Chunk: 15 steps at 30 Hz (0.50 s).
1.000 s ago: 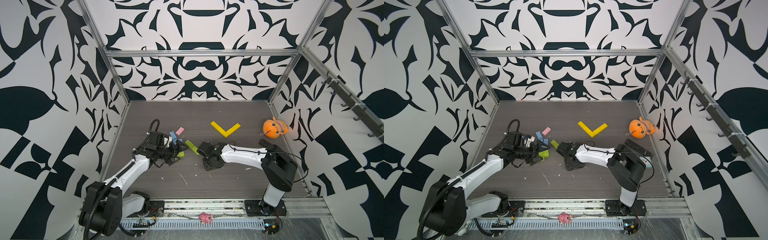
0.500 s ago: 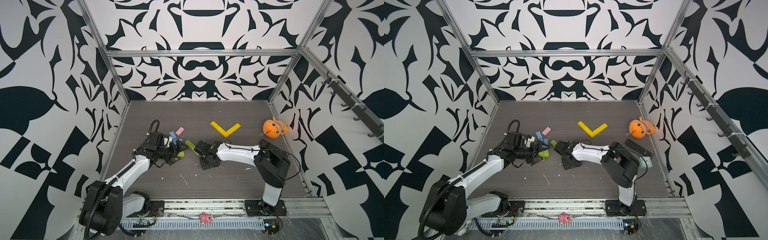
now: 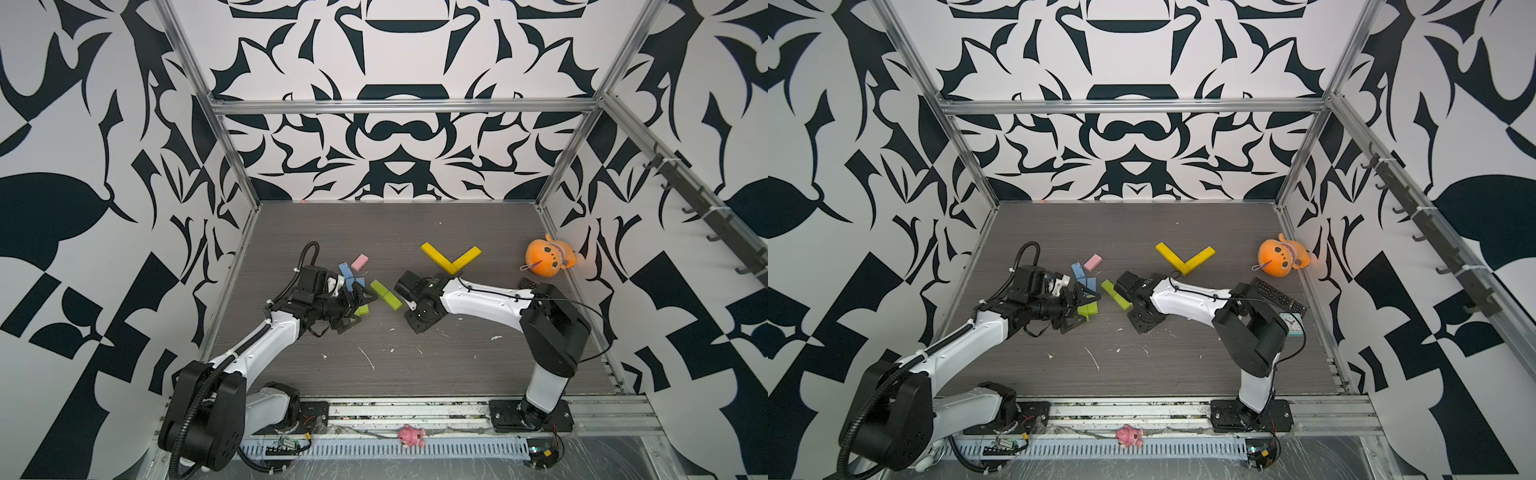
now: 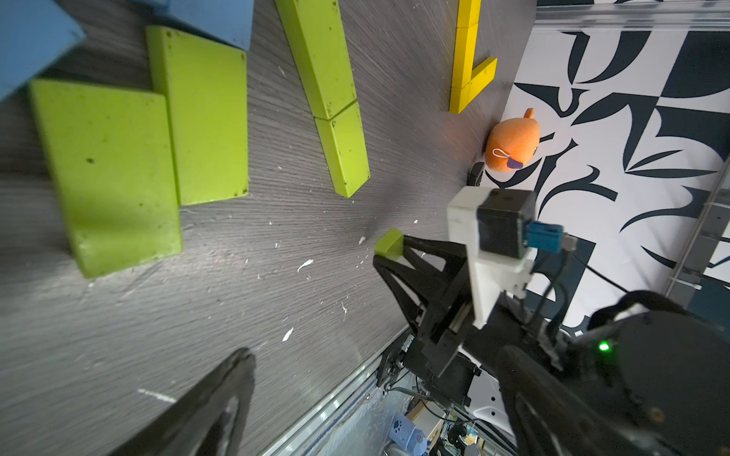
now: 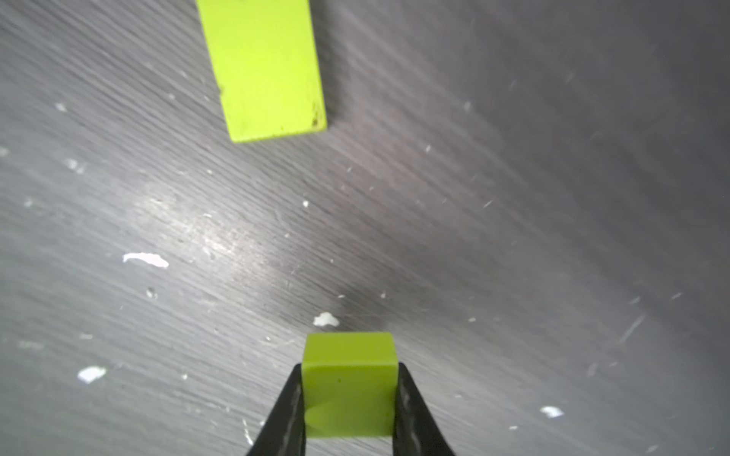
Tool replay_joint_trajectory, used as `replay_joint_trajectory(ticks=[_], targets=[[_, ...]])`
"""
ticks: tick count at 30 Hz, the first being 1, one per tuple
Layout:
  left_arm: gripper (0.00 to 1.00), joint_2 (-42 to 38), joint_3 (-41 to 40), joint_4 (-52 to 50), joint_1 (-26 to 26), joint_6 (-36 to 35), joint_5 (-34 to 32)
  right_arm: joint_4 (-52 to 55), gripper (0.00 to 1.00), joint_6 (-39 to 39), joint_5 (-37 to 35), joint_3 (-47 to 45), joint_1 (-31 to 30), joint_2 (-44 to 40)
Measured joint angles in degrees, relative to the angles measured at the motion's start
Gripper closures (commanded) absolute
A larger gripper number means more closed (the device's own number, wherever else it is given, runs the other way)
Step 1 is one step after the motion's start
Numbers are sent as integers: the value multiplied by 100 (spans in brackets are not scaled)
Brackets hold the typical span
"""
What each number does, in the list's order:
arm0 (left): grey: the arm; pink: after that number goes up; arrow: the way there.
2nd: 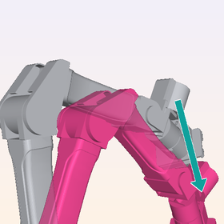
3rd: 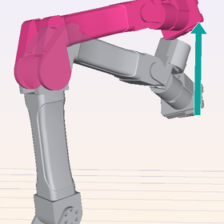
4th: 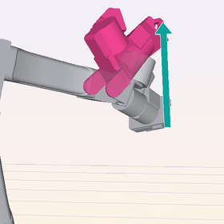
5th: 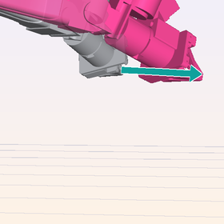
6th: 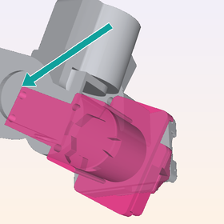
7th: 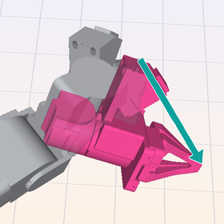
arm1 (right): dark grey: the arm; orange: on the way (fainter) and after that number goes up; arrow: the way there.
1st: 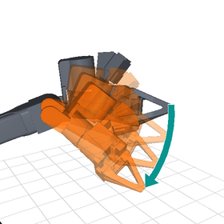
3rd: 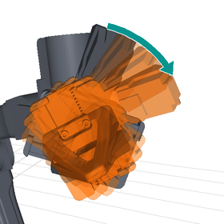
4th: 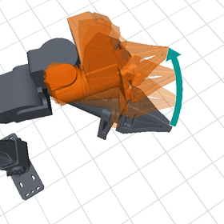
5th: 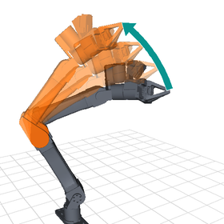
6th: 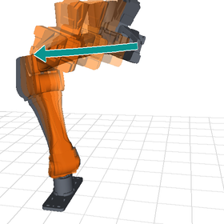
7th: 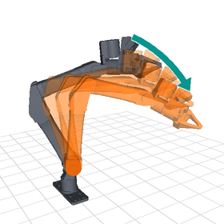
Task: Assemble the letter v with building blocks
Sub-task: Pick up the building block from the center of the board, then assemble the building block at the center of the board.
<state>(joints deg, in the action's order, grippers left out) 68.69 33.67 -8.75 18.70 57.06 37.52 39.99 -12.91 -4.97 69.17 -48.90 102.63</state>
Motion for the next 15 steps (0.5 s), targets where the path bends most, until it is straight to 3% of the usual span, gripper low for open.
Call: replay_joint_trajectory(ticks=[7,15], targets=[[1,-7,-109,42,-85,15,4,-85,71,1016,575,520,428,315],[1,-98,-284,0,-275,-2,9,-151,67,1248,1027,588,378,629]])
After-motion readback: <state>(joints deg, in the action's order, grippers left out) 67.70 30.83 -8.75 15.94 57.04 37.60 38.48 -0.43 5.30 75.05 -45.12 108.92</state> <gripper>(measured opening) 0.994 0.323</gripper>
